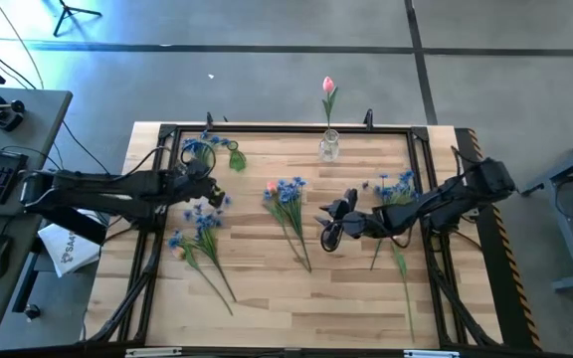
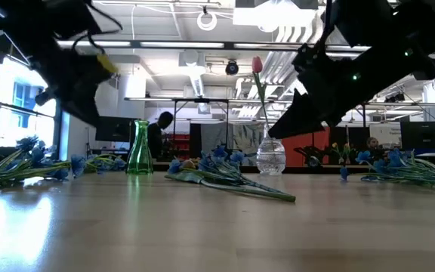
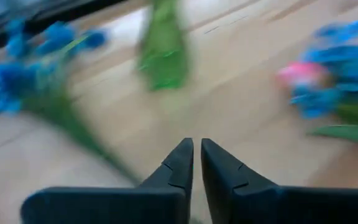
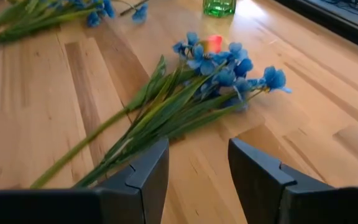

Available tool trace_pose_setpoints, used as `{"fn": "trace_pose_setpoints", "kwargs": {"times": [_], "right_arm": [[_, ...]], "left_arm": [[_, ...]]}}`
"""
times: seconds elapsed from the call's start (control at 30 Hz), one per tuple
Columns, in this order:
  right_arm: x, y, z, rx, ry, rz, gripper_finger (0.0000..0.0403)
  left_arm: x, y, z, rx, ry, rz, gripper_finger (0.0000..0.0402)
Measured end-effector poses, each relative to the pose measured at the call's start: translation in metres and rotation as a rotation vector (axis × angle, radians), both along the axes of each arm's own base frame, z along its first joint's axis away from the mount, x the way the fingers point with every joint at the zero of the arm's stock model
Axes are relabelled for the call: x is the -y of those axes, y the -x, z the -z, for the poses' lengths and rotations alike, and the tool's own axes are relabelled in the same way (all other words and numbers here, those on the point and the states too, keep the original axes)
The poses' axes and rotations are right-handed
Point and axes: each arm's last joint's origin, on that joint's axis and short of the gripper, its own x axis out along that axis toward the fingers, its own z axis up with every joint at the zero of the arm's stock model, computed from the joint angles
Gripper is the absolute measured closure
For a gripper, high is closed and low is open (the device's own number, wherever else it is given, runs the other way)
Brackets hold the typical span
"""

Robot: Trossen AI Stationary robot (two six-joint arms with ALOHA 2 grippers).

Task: Sort flowers into vase by color
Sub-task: Put the top left blue flowers into the green vase

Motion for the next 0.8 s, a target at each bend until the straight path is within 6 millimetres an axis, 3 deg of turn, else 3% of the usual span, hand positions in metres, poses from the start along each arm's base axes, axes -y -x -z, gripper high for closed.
{"fn": "trace_pose_setpoints", "kwargs": {"times": [0.4,0.8], "right_arm": [[-0.001,-0.005,-0.003,0.052,0.027,-0.022,0.0242],[-0.001,-0.005,-0.003,0.057,0.034,-0.027,0.0242]], "left_arm": [[-0.056,0.012,0.034,-0.238,0.124,-0.349,0.0251],[-0.093,0.002,0.058,-0.180,0.193,-0.381,0.0220]]}}
